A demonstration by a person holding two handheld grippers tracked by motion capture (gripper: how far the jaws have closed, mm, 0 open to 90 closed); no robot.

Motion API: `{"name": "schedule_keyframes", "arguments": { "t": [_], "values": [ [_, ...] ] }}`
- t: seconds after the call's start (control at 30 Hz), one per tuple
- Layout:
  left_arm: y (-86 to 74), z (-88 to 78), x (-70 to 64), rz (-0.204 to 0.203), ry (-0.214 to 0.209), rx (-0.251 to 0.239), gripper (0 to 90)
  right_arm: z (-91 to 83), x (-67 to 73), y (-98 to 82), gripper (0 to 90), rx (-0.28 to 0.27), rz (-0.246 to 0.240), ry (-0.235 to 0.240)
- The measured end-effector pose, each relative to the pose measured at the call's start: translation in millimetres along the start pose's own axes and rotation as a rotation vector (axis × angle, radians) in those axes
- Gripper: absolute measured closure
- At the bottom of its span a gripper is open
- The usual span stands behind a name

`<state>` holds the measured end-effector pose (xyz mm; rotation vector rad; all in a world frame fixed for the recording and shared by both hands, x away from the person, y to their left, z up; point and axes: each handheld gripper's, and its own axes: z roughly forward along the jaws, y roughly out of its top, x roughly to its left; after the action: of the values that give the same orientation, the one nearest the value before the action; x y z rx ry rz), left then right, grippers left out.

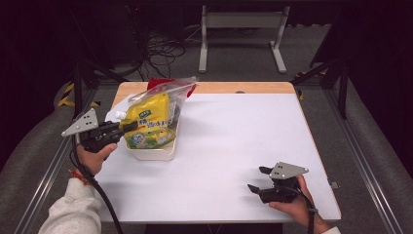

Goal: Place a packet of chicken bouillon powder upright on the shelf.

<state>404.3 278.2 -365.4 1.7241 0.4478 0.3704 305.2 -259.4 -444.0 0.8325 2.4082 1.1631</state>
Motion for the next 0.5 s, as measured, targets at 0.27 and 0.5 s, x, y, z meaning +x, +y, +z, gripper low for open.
{"name": "schedule_keyframes", "arguments": {
  "t": [0.27, 0.5],
  "values": [
    [-4.0, 2.1, 2.7, -0.046, 0.040, -0.017, 72.9, 0.2, 0.6, 0.6, 25.4, -0.003, -0.001, 0.006],
    [-1.4, -1.0, 0.8, -0.017, 0.050, -0.003, 78.8, 1.1, 0.5, 0.7, 25.2, 0.002, 0.001, 0.015]
  ]
}}
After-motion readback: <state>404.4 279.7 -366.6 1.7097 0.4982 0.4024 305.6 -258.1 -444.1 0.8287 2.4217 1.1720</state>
